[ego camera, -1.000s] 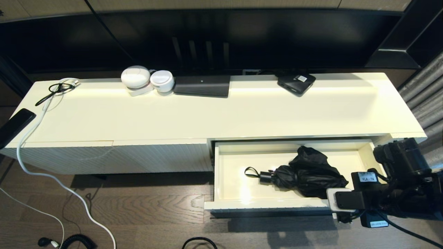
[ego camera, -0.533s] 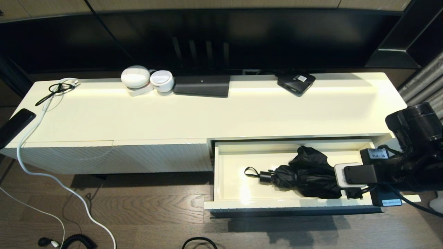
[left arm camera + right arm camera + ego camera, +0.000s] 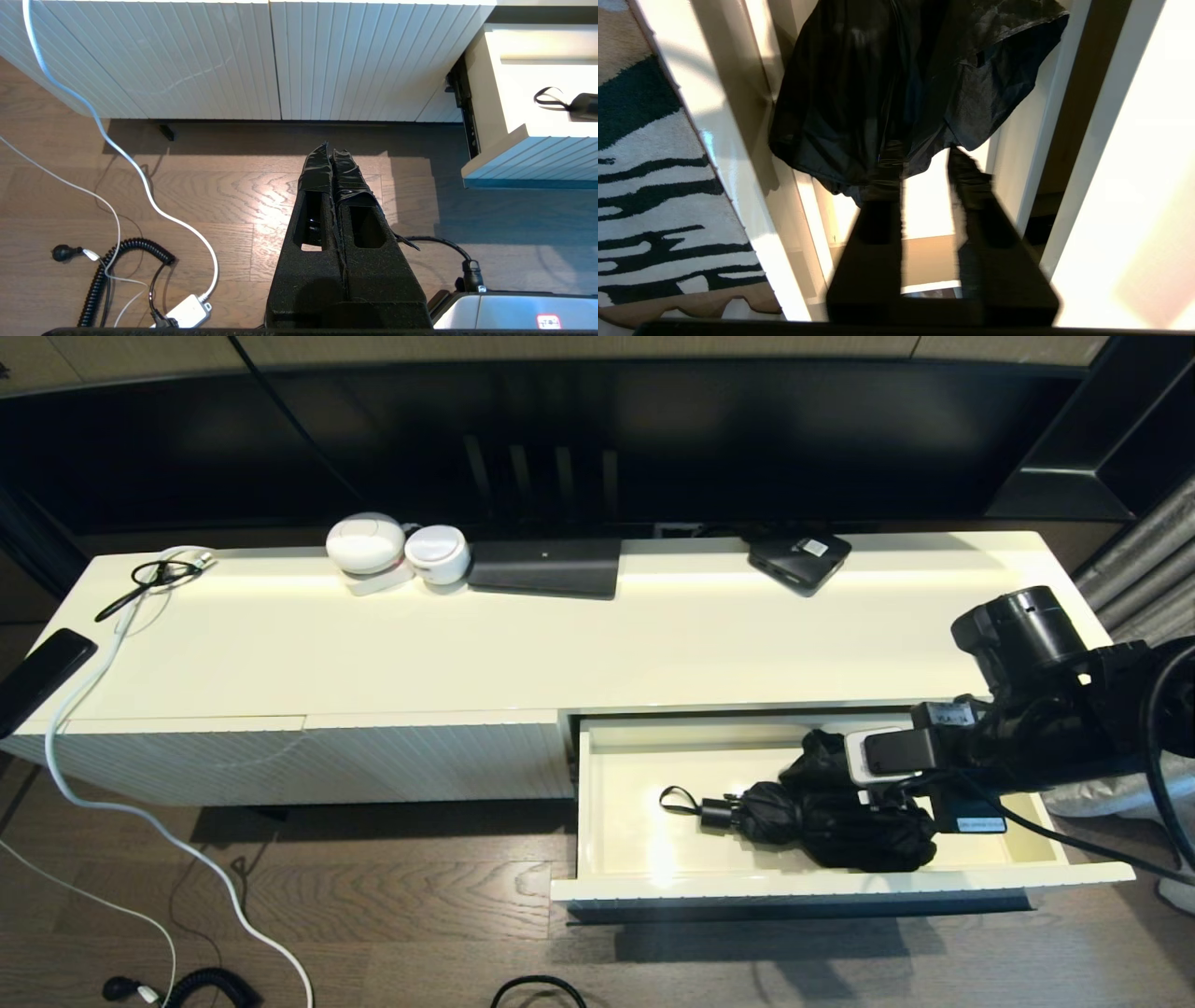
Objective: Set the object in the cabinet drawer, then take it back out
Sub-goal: Take the umbrella out of the drawer and put it on the table
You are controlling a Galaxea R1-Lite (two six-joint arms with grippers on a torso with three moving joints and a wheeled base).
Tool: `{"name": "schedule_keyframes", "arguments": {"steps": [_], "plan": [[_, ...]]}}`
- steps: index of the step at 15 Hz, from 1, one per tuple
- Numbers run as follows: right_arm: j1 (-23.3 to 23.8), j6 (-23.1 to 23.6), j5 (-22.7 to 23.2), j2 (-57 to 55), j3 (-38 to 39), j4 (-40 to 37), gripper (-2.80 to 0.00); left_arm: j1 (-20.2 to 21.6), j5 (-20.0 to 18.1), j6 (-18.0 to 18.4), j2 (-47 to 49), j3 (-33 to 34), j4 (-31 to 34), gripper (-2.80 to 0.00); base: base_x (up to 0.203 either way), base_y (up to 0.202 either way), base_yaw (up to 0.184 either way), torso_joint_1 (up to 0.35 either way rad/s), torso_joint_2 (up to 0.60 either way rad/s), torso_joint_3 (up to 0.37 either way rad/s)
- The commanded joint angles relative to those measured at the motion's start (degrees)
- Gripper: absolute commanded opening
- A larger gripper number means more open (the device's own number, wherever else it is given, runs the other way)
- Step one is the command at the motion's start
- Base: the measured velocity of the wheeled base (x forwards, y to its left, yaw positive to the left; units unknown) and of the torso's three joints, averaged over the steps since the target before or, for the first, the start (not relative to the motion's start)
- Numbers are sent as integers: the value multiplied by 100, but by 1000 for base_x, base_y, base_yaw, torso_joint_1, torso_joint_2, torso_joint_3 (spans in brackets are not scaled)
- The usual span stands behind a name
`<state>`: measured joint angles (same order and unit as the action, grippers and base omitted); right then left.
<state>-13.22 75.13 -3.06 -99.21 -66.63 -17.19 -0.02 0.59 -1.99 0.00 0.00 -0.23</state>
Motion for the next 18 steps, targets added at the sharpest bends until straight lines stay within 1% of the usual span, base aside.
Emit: {"name": "schedule_keyframes", "arguments": {"steps": [1, 4, 6, 18], "plan": [[34, 50, 2, -307, -116, -6, 0, -6, 3, -3, 0, 9, -4, -280, 0, 0, 0, 0, 0, 0], [86, 164, 7, -434, -261, -15, 0, -6, 3, -3, 0, 9, -4, -280, 0, 0, 0, 0, 0, 0], [113, 227, 7, -458, -423, -174, 0, 0, 3, -3, 0, 9, -4, -280, 0, 0, 0, 0, 0, 0], [265, 230, 45, -1242, -963, -323, 0, -6, 3, -3, 0, 9, -4, -280, 0, 0, 0, 0, 0, 0]]}}
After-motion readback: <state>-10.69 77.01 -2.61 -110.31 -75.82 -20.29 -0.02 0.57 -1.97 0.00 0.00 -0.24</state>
